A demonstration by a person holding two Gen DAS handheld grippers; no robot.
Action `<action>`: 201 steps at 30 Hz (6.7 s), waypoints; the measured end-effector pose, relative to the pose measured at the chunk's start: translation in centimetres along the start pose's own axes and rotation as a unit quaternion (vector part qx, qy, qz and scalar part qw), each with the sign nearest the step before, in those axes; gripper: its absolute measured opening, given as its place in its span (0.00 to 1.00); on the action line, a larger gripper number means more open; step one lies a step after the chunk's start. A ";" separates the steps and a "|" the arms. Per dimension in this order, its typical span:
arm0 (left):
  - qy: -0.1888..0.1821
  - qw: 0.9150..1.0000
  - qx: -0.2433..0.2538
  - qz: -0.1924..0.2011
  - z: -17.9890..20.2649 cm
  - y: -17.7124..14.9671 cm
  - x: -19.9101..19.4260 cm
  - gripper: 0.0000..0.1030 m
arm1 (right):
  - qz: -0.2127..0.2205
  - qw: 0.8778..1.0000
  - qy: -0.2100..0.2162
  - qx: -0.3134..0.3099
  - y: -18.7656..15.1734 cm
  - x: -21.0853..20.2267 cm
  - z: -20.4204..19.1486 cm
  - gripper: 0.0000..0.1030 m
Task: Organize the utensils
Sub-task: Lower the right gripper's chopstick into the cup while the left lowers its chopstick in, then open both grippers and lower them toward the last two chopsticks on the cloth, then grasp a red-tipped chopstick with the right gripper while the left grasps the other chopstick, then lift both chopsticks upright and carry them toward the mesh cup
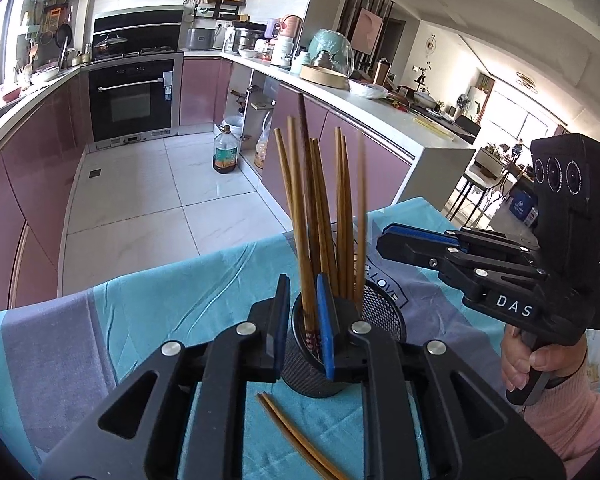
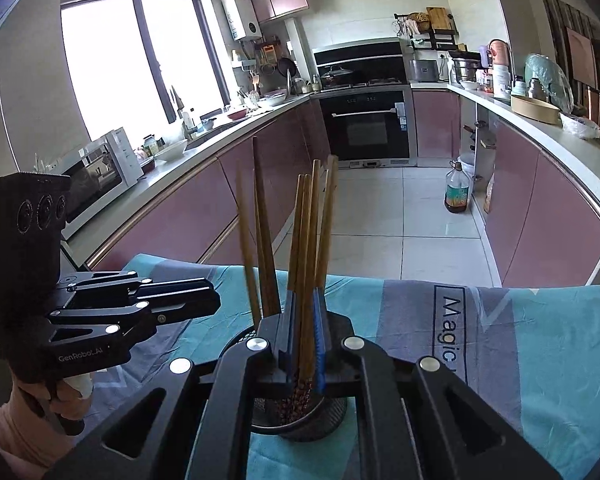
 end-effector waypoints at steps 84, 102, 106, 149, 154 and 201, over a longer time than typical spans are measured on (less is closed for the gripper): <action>0.072 0.994 -0.075 -0.046 -3.6 -16.4 -1.8 0.45 | -0.138 0.989 0.026 -0.037 -14.4 4.3 -10.2 0.25; 0.056 0.994 -0.016 -0.088 -0.7 -17.8 1.1 0.45 | -0.143 0.988 0.051 0.006 -14.8 3.4 -7.6 0.20; 0.063 0.994 -0.006 -0.094 -0.6 -17.9 1.7 0.43 | -0.143 0.988 0.052 0.009 -14.8 3.3 -7.4 0.20; 0.082 0.992 -0.024 -0.097 -2.6 -15.7 3.9 0.19 | -0.132 0.991 -0.013 -0.031 -12.8 6.9 -8.1 0.13; 0.083 0.991 -0.038 -0.093 -2.7 -15.8 4.0 0.17 | -0.129 0.992 -0.006 -0.008 -12.8 6.7 -7.2 0.07; 0.073 0.995 -0.054 -0.038 -2.0 -15.3 -1.9 0.06 | -0.067 0.996 0.066 0.013 -11.5 0.4 -7.2 0.05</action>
Point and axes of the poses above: each gripper's, at about its wrist camera, not at the fingertips, and x roughly the way its jaws point, z to its right, y to its top, the point moved 4 cm from there along x, roughly the way its jaws point, and after that the axes turned 3 degrees about -x, right-handed, at the moved point
